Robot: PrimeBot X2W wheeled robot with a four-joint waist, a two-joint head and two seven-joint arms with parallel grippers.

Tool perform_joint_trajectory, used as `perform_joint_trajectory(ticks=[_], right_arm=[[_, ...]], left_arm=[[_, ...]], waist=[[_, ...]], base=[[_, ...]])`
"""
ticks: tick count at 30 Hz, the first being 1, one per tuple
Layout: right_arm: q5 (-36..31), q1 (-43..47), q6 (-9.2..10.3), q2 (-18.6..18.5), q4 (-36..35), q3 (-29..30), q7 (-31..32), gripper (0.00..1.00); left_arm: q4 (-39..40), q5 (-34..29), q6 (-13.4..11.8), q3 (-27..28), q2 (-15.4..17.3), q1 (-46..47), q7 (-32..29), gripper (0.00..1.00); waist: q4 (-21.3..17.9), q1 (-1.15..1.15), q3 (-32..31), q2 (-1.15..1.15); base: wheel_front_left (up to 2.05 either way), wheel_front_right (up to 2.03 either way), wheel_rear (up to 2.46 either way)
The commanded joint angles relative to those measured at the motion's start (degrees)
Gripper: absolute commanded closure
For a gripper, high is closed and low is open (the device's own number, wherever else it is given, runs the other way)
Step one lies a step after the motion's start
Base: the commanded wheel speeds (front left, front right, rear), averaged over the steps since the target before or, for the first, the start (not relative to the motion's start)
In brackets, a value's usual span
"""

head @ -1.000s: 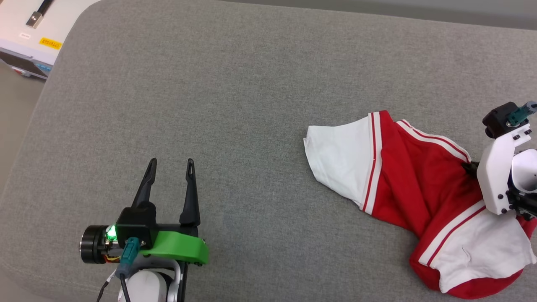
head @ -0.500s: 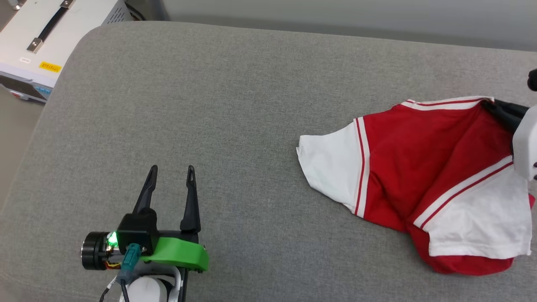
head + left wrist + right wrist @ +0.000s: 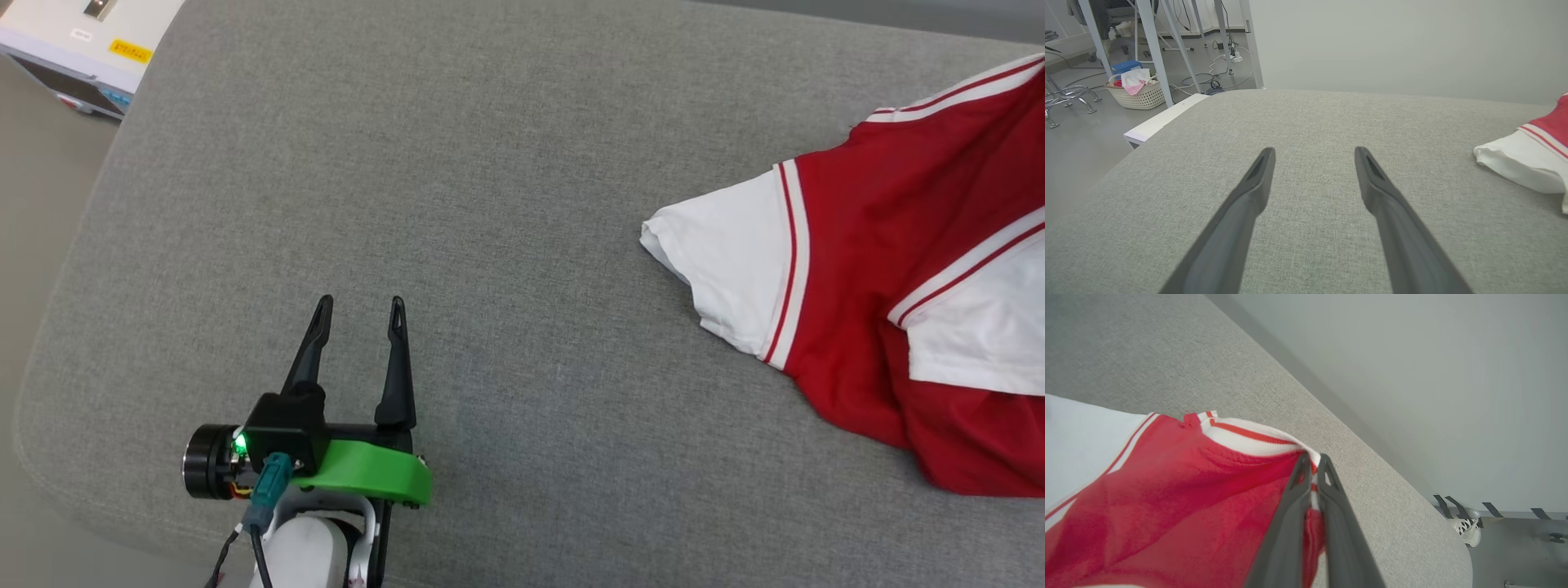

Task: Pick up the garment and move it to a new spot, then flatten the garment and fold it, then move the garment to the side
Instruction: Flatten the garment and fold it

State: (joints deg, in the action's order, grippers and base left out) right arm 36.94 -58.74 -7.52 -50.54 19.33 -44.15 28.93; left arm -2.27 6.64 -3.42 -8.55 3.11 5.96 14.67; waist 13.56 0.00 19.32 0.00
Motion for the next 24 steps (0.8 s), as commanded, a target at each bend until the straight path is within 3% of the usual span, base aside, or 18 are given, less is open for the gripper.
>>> perform_joint_trajectory(ticks=[1,8,13,17,19,20,24], right_arm=[[-0.34,-1.45,0.03,-0.02,2.4,-0.67,0.23,1.0],[1.44,-1.83,0.03,1.05,18.22,-2.74,-1.31,1.0],[3.65,0.05,0.03,3.09,24.27,-2.77,-1.1,1.0],[5.11,1.16,0.03,5.06,26.53,-2.07,-5.11,1.0],[5.19,1.93,0.03,5.7,26.82,-2.04,-8.53,0.14],[5.57,2.37,0.03,5.96,26.75,-1.83,-10.61,0.0],[5.17,3.77,0.03,6.23,26.0,-0.61,-20.85,0.0]], left_arm=[[0.31,0.66,-0.5,-0.26,-0.23,1.22,0.33,0.0],[0.71,1.81,-1.25,-1.47,-0.24,3.67,0.33,0.0],[0.49,1.88,-1.5,-1.71,-0.24,4.67,0.33,0.0],[0.14,1.4,-1.5,-1.36,-0.24,4.67,0.33,0.0],[-0.03,0.98,-1.45,-1.0,-0.24,4.21,0.33,0.0],[-0.14,0.74,-1.39,-0.71,-0.24,3.92,0.33,0.0],[-0.31,-0.21,-1.04,0.63,-0.24,2.52,0.33,0.0]], waist=[[2.36,0.0,3.07,0.0],[3.44,0.0,7.37,0.0],[3.25,0.0,8.09,0.0],[2.49,0.0,6.94,0.0],[1.97,0.0,5.65,0.0],[1.66,0.0,4.89,0.0],[0.16,0.0,1.55,0.0]], base=[[0.0,0.0,0.0],[0.0,0.0,0.0],[0.0,0.0,0.0],[0.0,0.0,0.0],[0.0,0.0,0.0],[0.0,0.0,0.0],[0.0,0.0,0.0]])
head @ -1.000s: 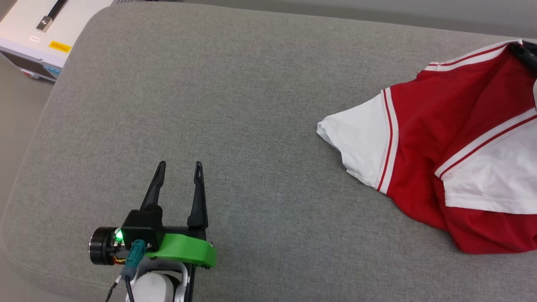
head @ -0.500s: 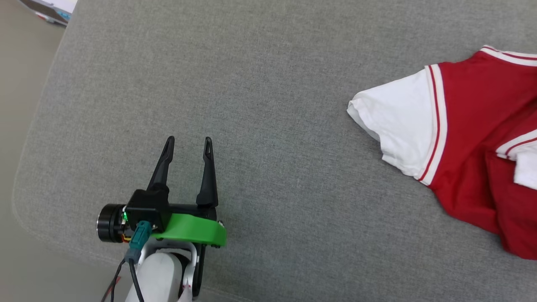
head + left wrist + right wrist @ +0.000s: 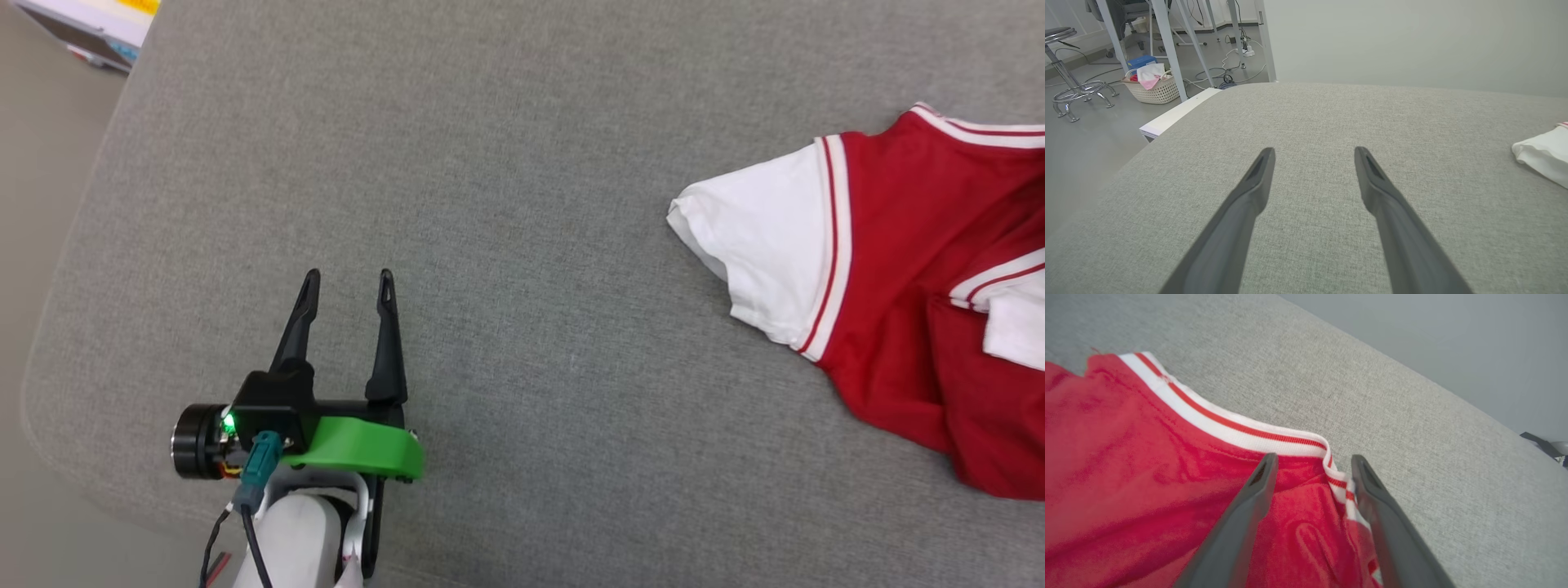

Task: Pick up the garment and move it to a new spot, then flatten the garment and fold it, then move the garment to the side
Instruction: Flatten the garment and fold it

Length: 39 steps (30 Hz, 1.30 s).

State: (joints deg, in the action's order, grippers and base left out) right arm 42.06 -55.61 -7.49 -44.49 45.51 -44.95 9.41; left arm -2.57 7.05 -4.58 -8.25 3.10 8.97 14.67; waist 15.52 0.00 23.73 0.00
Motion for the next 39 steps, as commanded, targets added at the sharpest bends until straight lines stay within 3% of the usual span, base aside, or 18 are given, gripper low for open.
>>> perform_joint_trajectory(ticks=[1,6,10,16,19,23,33,39], right_arm=[[-0.49,0.91,0.0,0.27,-0.26,0.78,-4.01,0.0],[-2.34,4.08,0.0,3.01,-1.19,5.9,-17.32,0.0],[-5.38,7.49,0.0,5.87,-3.12,11.56,-23.14,0.0],[-12.88,16.79,0.0,12.42,-13.53,26.67,-24.36,0.0],[-18.64,24.73,0.0,17.66,-21.96,35.08,-24.38,0.0],[-25.29,34.1,0.0,24.28,-30.77,41.73,-24.39,0.0],[-34.49,49.76,0.0,36.18,-46.25,48.04,-24.4,0.0],[-36.67,53.99,0.0,38.97,-49.91,46.33,-24.4,0.0]], left_arm=[[0.06,-0.81,0.17,0.65,-0.23,-0.88,0.33,0.0],[0.5,-1.98,0.6,2.7,-0.23,-3.27,0.33,0.0],[0.85,-2.92,1.27,4.13,-0.23,-4.8,0.33,0.0],[1.34,-3.96,2.69,6.13,-0.08,-5.56,0.33,0.0],[1.45,-4.33,3.52,6.91,0.22,-5.4,0.33,0.0],[1.12,-4.58,4.62,7.84,0.8,-4.47,0.33,0.0],[-2.11,-4.17,9.48,8.16,4.45,4.51,0.33,0.0],[-8.19,-2.15,11.72,4.14,9.22,14.18,0.05,0.0]], waist=[[-2.22,0.0,-3.6,0.0],[-4.96,0.0,-7.4,0.0],[-7.12,0.0,-9.63,0.0],[-9.46,0.0,-12.08,0.0],[-10.22,0.0,-13.24,0.0],[-10.86,0.0,-14.61,0.0],[-12.41,0.0,-16.69,0.0],[-14.69,0.0,-16.24,0.0]], base=[[0.0,0.0,0.0],[0.0,0.0,0.0],[0.0,0.0,0.0],[0.0,0.0,0.0],[0.0,0.0,0.0],[0.0,0.0,0.0],[0.0,0.0,0.0],[0.0,0.0,0.0]])
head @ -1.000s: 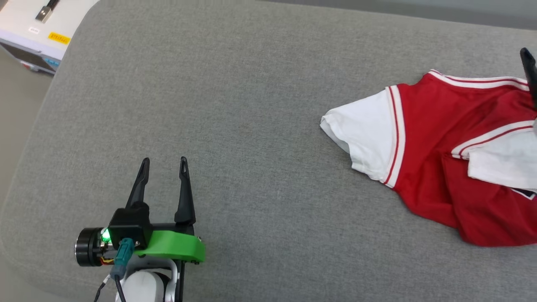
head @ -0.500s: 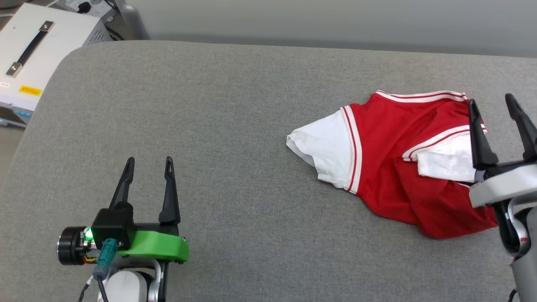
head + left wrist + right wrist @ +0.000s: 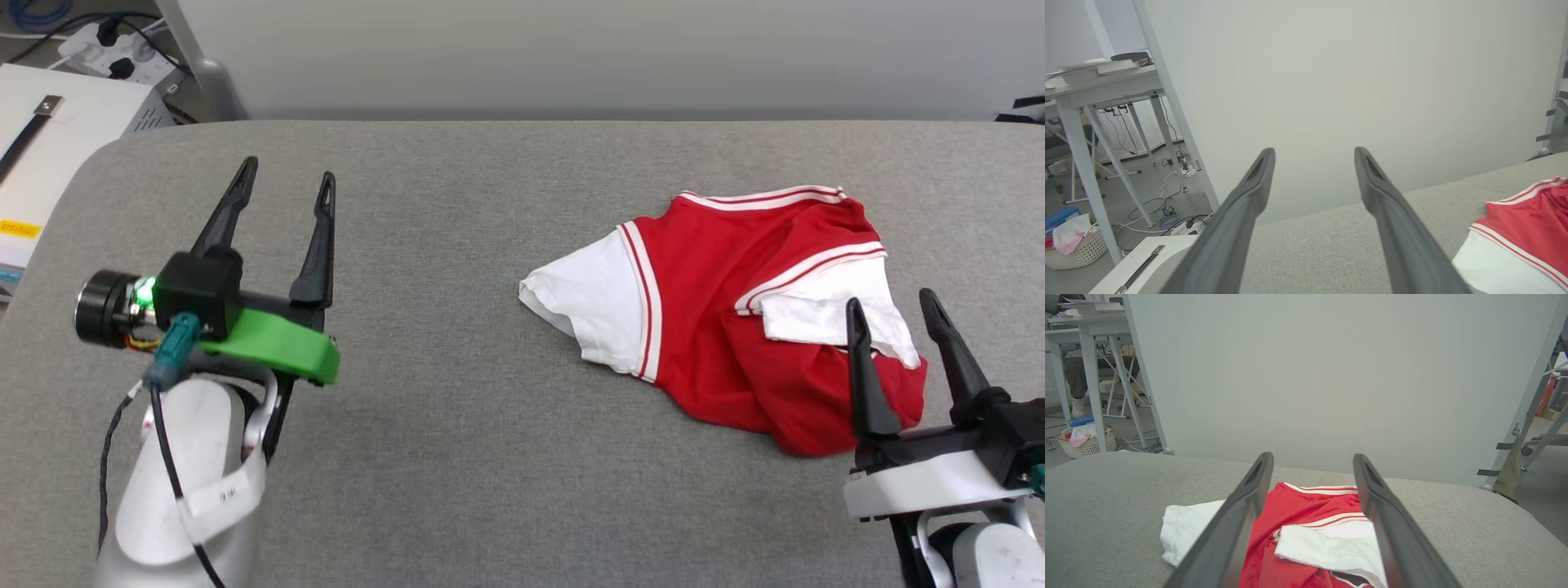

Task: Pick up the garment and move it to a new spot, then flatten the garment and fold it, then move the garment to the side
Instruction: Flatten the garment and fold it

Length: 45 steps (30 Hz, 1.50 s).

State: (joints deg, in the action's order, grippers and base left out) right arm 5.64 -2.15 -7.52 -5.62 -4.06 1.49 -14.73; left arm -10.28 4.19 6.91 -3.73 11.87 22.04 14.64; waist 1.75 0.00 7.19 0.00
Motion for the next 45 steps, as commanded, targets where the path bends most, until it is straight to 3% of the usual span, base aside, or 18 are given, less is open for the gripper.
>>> perform_joint_trajectory(ticks=[1,5,12,17,23,29,37,42,44,45], right_arm=[[-0.46,0.78,0.03,0.33,-0.6,-0.48,-0.27,0.0],[-1.33,1.52,0.03,1.11,-1.09,-1.74,-0.27,0.0],[-2.82,1.22,0.03,1.76,-1.4,-3.27,-0.27,0.0],[-3.24,-0.54,0.03,2.03,-1.01,-4.42,-0.27,0.0],[-3.54,-2.89,0.03,2.31,-0.93,-5.6,-0.27,0.0],[-3.26,-5.14,0.03,2.58,-0.98,-6.15,-0.27,0.0],[-3.02,-6.73,0.03,2.71,-0.88,-6.29,-0.27,0.0],[-2.63,-7.0,0.03,2.73,-0.88,-6.08,-0.27,0.0],[-2.61,-7.24,0.03,2.73,-0.81,-6.32,-0.27,0.0],[-2.6,-7.35,0.03,2.73,-0.77,-6.43,-0.27,0.0]], left_arm=[[-1.58,1.54,0.37,-1.38,1.22,2.8,-0.39,0.0],[-4.74,8.03,0.54,-9.54,5.07,10.01,-5.49,0.0],[-7.44,25.59,0.57,-26.16,12.25,22.37,-24.0,0.0],[-9.33,34.66,0.57,-38.15,14.98,30.08,-38.48,0.0],[-12.07,42.79,0.58,-48.78,15.81,36.58,-48.97,0.0],[-16.53,47.58,0.58,-55.72,15.89,40.81,-52.04,0.0],[-21.13,48.55,0.58,-66.83,17.76,41.77,-52.61,0.0],[-21.29,49.72,0.58,-68.89,18.02,40.67,-51.35,0.0],[-20.2,48.74,0.58,-69.28,17.85,40.85,-49.47,0.84],[-19.63,47.99,0.58,-69.41,17.92,40.98,-48.54,1.0]], waist=[[-1.34,0.0,0.54,0.0],[-3.12,0.0,1.6,0.0],[-5.99,0.0,4.35,0.0],[-8.17,0.0,6.73,0.0],[-10.9,0.0,10.1,0.0],[-13.13,0.0,13.67,0.0],[-14.45,0.0,15.91,0.0],[-14.11,0.0,16.22,0.0],[-13.74,0.0,16.28,0.0],[-13.53,0.0,16.2,0.0]], base=[[0.0,0.0,0.0],[0.0,0.0,0.0],[0.0,0.0,0.0],[0.0,0.0,0.0],[0.0,0.0,0.0],[0.0,0.0,0.0],[0.0,0.0,0.0],[0.0,0.0,0.0],[0.0,0.0,0.0],[0.0,0.0,0.0]])
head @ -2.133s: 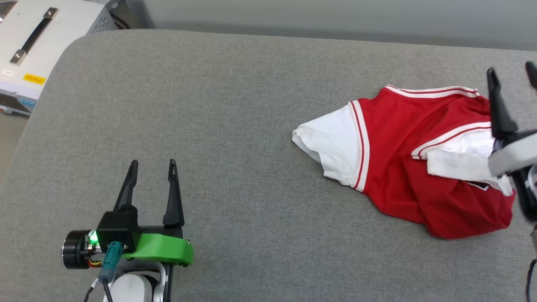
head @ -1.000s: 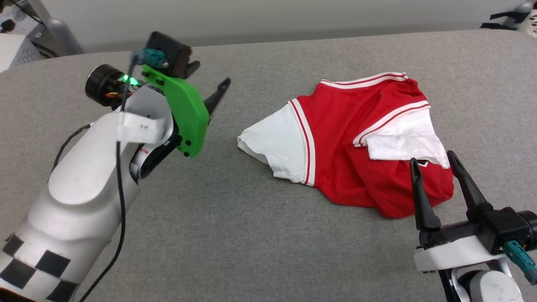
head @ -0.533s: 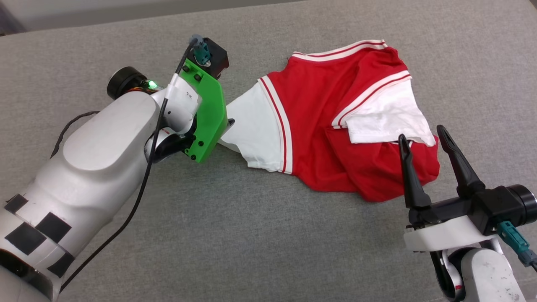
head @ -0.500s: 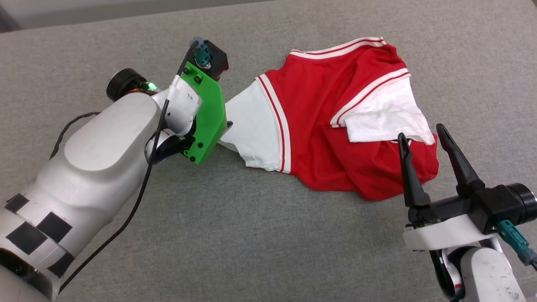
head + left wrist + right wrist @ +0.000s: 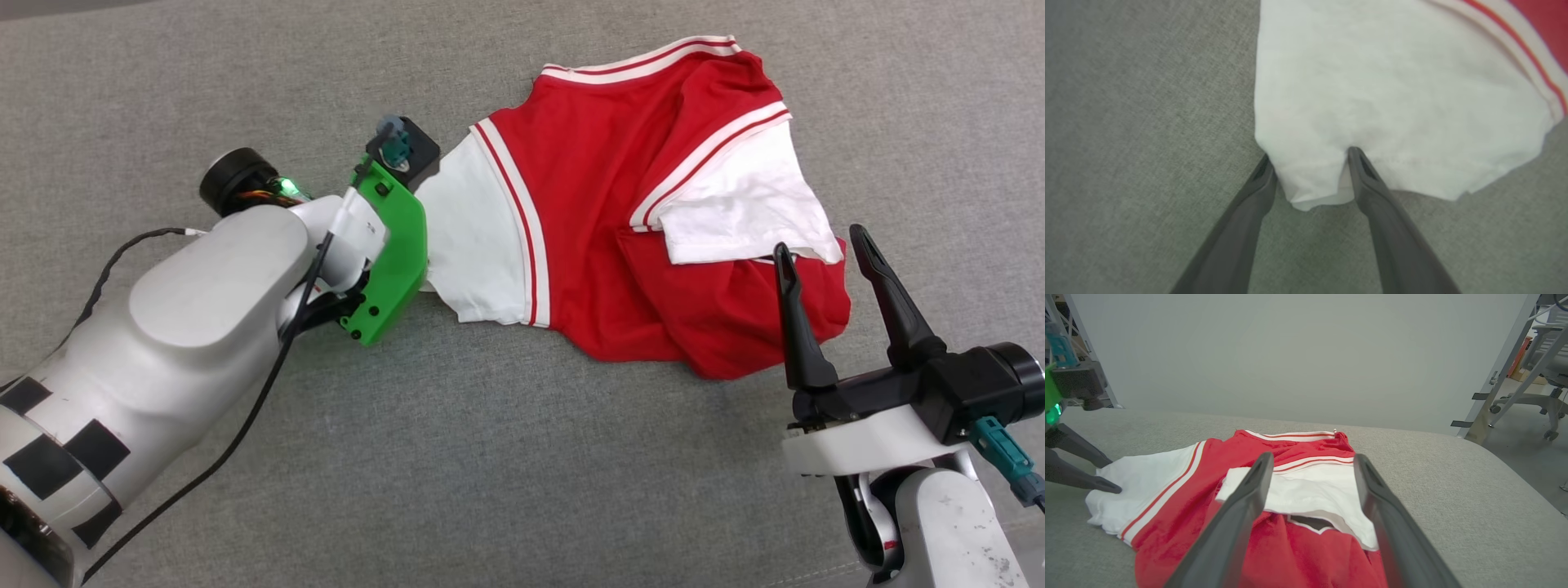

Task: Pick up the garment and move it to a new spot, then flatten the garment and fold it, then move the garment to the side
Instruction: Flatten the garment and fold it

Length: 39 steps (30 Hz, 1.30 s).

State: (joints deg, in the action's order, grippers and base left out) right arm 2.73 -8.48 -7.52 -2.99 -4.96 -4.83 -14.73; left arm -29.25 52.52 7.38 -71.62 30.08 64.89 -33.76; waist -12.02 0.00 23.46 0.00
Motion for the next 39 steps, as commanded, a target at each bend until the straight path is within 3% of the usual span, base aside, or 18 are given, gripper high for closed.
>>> perform_joint_trajectory(ticks=[1,9,14,19,27,33,34,35,39], right_arm=[[0.28,-1.09,0.03,0.11,0.12,-0.17,-0.27,0.0],[-0.42,0.65,0.03,0.11,0.68,1.4,-0.27,0.0],[-0.62,2.58,0.03,0.11,1.12,2.4,-0.27,0.0],[-0.85,3.3,0.03,0.11,1.8,2.5,-0.27,0.0],[-1.26,3.79,0.03,-0.16,2.52,2.88,-0.27,0.0],[-1.29,4.55,0.03,-0.35,3.04,3.8,-0.27,0.0],[-1.27,4.74,0.03,-0.35,3.13,3.92,-0.27,0.0],[-1.25,5.01,0.03,-0.35,3.24,4.06,-0.27,0.0],[-0.84,5.62,0.03,-0.65,3.82,4.86,-0.27,0.0]], left_arm=[[-0.32,-0.7,0.11,-1.59,-0.18,-1.69,0.76,1.0],[-1.57,0.24,0.11,-0.9,-0.13,0.61,17.84,1.0],[-3.13,2.86,0.11,0.79,2.46,-1.1,24.41,1.0],[-6.42,4.69,0.04,1.58,6.08,-4.61,26.52,1.0],[-11.52,8.7,-1.18,1.97,9.28,-12.36,27.09,1.0],[-15.19,11.15,-0.91,2.03,8.74,-16.53,27.67,1.0],[-15.51,11.34,-0.89,2.1,8.31,-16.9,28.17,0.69],[-15.96,11.27,-1.06,2.24,7.69,-17.19,29.33,0.0],[-17.23,10.18,-3.43,3.63,5.45,-17.82,37.3,0.0]], waist=[[0.46,0.0,-0.21,0.0],[3.82,0.0,-4.59,0.0],[6.59,0.0,-7.21,0.0],[8.48,0.0,-8.46,0.0],[9.29,0.0,-8.84,0.0],[9.31,0.0,-9.36,0.0],[9.4,0.0,-9.62,0.0],[9.52,0.0,-9.99,0.0],[10.02,0.0,-11.99,0.0]], base=[[0.0,0.0,0.0],[0.0,0.0,0.0],[0.0,0.0,0.0],[0.0,0.0,0.0],[0.0,0.0,0.0],[0.0,0.0,0.0],[0.0,0.0,0.0],[0.0,0.0,0.0],[0.0,0.0,0.0]])
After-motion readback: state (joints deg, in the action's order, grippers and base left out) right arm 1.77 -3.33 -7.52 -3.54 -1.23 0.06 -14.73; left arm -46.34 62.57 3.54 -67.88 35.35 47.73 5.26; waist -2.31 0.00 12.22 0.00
